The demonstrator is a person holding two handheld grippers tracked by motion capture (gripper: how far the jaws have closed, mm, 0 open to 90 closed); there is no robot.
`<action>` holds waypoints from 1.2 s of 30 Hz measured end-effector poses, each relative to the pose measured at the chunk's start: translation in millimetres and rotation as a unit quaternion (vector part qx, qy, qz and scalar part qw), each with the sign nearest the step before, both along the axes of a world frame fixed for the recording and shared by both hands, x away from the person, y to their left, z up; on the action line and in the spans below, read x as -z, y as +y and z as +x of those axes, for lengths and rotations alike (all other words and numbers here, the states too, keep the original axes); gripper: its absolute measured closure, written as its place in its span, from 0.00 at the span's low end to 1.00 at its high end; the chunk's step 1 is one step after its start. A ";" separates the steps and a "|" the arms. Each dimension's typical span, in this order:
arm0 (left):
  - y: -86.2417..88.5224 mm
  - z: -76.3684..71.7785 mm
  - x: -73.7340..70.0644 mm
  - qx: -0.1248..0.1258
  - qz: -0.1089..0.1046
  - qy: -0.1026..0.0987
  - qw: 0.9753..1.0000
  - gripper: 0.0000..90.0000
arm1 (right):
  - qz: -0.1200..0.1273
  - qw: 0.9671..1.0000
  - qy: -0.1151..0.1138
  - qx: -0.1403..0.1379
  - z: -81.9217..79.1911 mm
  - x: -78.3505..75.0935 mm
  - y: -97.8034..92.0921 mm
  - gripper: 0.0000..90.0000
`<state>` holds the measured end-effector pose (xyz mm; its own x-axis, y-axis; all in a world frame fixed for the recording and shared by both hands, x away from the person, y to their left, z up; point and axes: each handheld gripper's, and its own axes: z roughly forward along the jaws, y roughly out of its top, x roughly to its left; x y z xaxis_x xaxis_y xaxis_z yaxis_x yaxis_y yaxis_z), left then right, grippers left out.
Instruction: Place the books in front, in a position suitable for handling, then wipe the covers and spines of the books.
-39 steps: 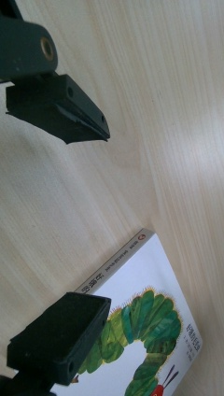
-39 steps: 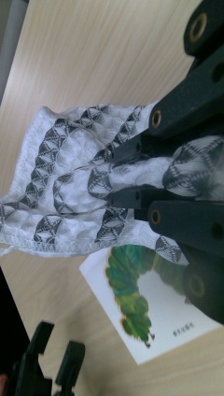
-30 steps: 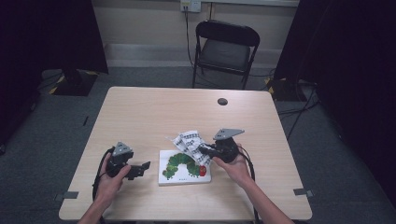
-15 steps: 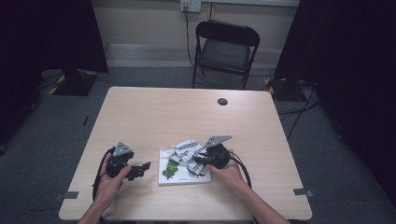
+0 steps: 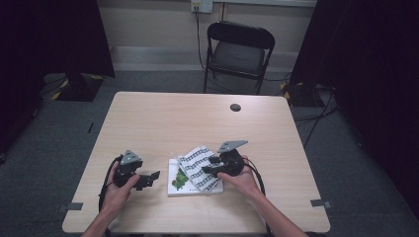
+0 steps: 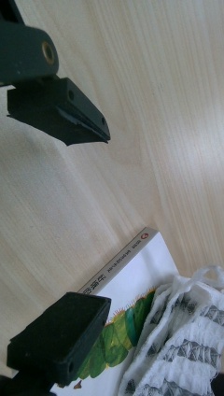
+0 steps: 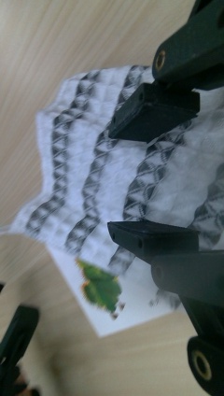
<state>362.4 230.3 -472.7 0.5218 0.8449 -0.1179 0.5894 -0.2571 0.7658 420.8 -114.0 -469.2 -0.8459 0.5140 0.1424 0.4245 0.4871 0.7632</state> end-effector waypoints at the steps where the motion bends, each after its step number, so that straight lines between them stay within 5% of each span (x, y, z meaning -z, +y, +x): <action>1: 0.2 0.0 -0.1 -0.001 0.000 0.000 1.000 0.19 | -0.013 1.000 0.001 0.000 0.6 4.6 2.2 0.50; 5: -0.3 0.5 -0.8 -0.002 -0.002 0.001 1.000 0.19 | -0.027 1.000 0.005 0.004 1.8 10.8 4.4 0.52; 9: -2.6 1.5 -0.7 0.001 0.001 -0.002 1.000 0.19 | -0.044 0.999 -0.014 0.003 -1.4 10.7 6.0 0.62; 20: -3.4 3.2 -0.2 -0.005 -0.001 -0.003 1.000 0.18 | -0.040 0.999 -0.015 -0.004 -3.2 11.5 6.4 0.83; 29: 0.7 2.6 -0.6 -0.010 -0.004 -0.003 1.000 0.18 | -0.042 0.999 -0.013 0.005 5.8 11.0 2.1 0.85; 36: 0.1 2.7 -0.6 -0.009 -0.010 -0.003 1.000 0.18 | -0.041 0.999 -0.006 -0.025 -3.7 10.0 2.3 0.79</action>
